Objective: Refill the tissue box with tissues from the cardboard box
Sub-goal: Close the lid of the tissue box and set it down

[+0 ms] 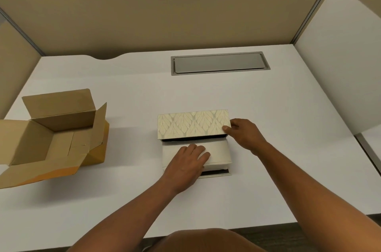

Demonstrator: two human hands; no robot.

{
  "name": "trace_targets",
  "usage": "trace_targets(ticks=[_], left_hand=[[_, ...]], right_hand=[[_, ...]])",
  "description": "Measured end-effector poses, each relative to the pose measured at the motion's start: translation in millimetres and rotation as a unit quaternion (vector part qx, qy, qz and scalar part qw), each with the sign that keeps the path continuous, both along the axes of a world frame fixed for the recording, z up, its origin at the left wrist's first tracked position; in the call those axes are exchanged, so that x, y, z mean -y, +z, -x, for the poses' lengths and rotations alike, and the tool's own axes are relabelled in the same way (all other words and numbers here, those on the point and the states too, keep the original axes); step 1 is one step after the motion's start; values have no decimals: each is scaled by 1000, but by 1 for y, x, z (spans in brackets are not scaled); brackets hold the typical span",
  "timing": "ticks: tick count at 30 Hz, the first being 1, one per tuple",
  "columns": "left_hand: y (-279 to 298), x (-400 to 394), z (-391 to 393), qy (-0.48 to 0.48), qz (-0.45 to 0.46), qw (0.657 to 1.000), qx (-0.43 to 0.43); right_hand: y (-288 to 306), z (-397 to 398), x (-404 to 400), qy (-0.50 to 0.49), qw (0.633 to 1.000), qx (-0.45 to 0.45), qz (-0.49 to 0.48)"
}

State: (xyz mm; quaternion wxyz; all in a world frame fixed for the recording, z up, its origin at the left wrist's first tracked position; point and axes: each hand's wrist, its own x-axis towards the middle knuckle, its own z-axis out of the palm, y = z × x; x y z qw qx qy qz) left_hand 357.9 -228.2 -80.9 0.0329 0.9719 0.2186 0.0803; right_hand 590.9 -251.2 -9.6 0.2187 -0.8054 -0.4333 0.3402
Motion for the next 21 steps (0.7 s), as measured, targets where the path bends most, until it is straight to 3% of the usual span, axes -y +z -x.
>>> trace_targets(ticks=[11,16,21], left_hand=[[-4,24,10,23,0,998,63],[-2,37,51,136,18,976,169],[6,19,72,226,33,970,86]], right_hand=[[-7,1,27,12,1000,-18,-13],[-8,1,33,10,999,-32,-18],[-8,3,37,13,999,-36,-23]])
